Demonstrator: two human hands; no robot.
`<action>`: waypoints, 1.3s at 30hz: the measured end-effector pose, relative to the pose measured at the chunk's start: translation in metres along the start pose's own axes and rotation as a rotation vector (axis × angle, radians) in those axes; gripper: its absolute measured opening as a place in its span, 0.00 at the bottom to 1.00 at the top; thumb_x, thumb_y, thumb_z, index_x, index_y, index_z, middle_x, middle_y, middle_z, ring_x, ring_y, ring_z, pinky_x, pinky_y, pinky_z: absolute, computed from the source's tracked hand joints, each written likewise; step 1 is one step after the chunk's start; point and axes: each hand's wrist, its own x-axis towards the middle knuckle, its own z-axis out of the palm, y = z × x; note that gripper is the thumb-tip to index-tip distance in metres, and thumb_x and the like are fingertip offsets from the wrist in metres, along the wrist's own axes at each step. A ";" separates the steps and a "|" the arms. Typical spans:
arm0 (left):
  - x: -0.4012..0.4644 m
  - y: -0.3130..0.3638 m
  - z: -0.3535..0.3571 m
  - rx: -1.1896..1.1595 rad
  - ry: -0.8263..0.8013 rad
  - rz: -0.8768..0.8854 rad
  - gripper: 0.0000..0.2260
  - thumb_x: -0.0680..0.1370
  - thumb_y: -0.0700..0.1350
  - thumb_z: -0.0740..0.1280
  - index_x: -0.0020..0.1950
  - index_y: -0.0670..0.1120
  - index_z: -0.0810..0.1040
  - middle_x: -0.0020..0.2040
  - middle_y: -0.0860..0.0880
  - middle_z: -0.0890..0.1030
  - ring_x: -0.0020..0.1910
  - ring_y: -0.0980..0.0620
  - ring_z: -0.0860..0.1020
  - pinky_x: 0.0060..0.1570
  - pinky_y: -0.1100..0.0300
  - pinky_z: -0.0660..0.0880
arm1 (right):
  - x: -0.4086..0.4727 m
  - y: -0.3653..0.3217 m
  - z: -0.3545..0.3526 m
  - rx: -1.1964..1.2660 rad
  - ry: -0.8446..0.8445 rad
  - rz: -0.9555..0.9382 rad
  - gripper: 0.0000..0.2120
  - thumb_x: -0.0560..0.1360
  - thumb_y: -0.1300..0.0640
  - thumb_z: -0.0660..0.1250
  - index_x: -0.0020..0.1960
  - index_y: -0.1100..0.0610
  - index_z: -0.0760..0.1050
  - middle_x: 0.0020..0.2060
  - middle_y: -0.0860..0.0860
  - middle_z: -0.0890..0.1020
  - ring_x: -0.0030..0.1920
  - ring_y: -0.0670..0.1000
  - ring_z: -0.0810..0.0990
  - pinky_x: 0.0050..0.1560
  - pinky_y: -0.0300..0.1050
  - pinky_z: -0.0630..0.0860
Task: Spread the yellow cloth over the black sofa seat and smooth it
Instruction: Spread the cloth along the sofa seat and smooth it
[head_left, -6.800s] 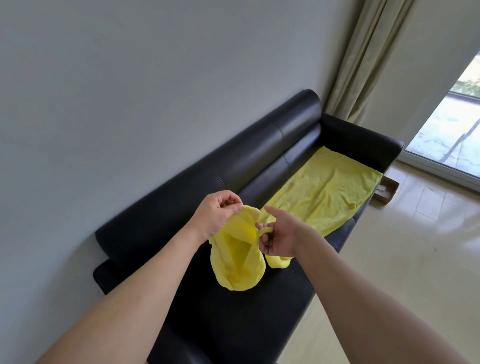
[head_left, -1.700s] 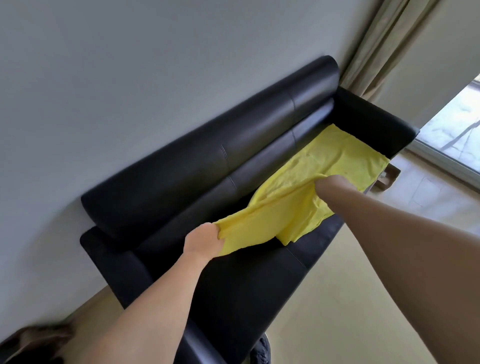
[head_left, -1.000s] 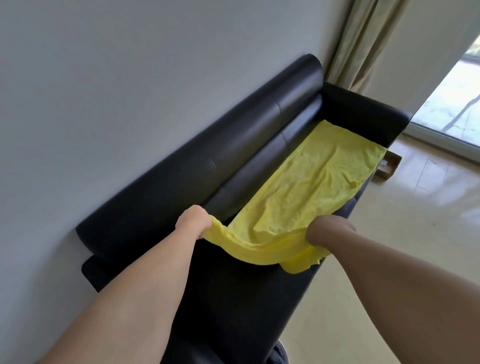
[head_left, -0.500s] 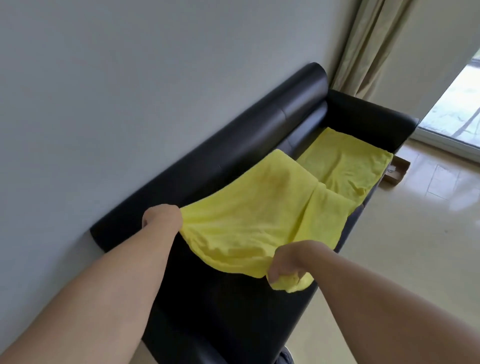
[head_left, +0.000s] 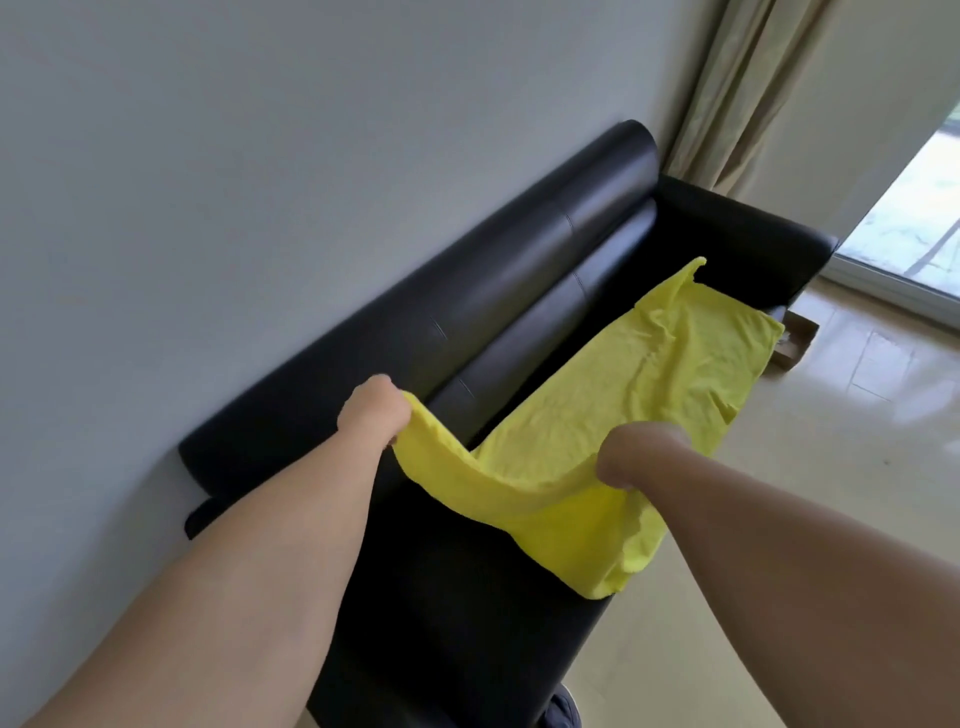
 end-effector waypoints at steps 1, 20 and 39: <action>0.004 0.006 -0.005 -0.064 0.105 0.057 0.15 0.79 0.40 0.58 0.66 0.43 0.71 0.50 0.43 0.80 0.47 0.43 0.81 0.47 0.53 0.78 | 0.001 0.007 -0.007 -0.019 0.084 0.024 0.10 0.76 0.60 0.56 0.48 0.55 0.76 0.49 0.51 0.78 0.50 0.56 0.80 0.46 0.48 0.77; 0.070 -0.238 0.217 1.035 -0.044 0.353 0.16 0.78 0.43 0.61 0.66 0.50 0.71 0.60 0.48 0.70 0.58 0.47 0.71 0.55 0.53 0.68 | 0.120 -0.233 0.247 -0.431 -0.339 -0.361 0.09 0.75 0.60 0.60 0.52 0.55 0.77 0.53 0.50 0.81 0.39 0.54 0.77 0.45 0.43 0.76; 0.022 -0.209 0.379 0.190 -0.712 0.073 0.13 0.77 0.42 0.57 0.57 0.42 0.76 0.57 0.44 0.78 0.54 0.43 0.78 0.53 0.54 0.76 | 0.205 -0.224 0.339 0.727 -0.284 0.030 0.15 0.79 0.61 0.56 0.34 0.53 0.60 0.33 0.50 0.65 0.39 0.53 0.70 0.35 0.40 0.67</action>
